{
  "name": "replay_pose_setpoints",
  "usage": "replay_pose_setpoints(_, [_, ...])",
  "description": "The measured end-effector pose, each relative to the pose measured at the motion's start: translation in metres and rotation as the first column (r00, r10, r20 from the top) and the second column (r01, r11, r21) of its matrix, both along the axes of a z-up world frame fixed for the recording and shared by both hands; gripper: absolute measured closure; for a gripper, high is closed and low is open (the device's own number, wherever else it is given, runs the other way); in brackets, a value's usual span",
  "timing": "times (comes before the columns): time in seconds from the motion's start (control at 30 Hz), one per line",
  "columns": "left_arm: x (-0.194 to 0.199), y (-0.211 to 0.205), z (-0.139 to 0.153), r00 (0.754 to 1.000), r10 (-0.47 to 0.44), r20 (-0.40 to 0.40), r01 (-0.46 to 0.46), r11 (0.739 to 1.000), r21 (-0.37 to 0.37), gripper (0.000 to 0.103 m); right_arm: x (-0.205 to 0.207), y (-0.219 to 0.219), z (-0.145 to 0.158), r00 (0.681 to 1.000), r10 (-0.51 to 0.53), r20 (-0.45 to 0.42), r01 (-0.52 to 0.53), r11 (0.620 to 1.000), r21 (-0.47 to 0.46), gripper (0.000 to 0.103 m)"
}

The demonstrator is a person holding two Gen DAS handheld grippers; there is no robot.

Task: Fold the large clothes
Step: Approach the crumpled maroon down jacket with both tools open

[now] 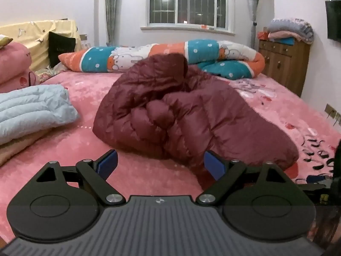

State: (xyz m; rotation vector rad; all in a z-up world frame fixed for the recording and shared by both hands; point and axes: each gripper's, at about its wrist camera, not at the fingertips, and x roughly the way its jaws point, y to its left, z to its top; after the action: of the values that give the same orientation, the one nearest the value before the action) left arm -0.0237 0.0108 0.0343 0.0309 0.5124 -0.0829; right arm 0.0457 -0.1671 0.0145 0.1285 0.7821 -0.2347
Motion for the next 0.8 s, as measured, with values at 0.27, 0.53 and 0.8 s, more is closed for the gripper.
replay_pose_setpoints(0.27, [-0.022,0.002,0.023,0.998,-0.010,0.063,0.011,1.000,-0.011,0.000,-0.047,-0.007,0.050,0.987,-0.045,0.155,0.055,0.997,-0.055,0.001])
replay_pose_setpoints(0.53, [-0.041,0.009,0.044,0.990,0.005,0.140,0.002,0.999,-0.049,0.000,-0.087,-0.008,0.106,0.948,-0.072,0.311,0.105,0.990,-0.091,0.001])
replay_pose_setpoints(0.8, [-0.056,0.017,0.054,0.982,0.012,0.187,0.000,0.998,-0.064,0.000,-0.107,0.002,0.144,0.926,-0.044,0.376,0.085,0.992,-0.092,0.001])
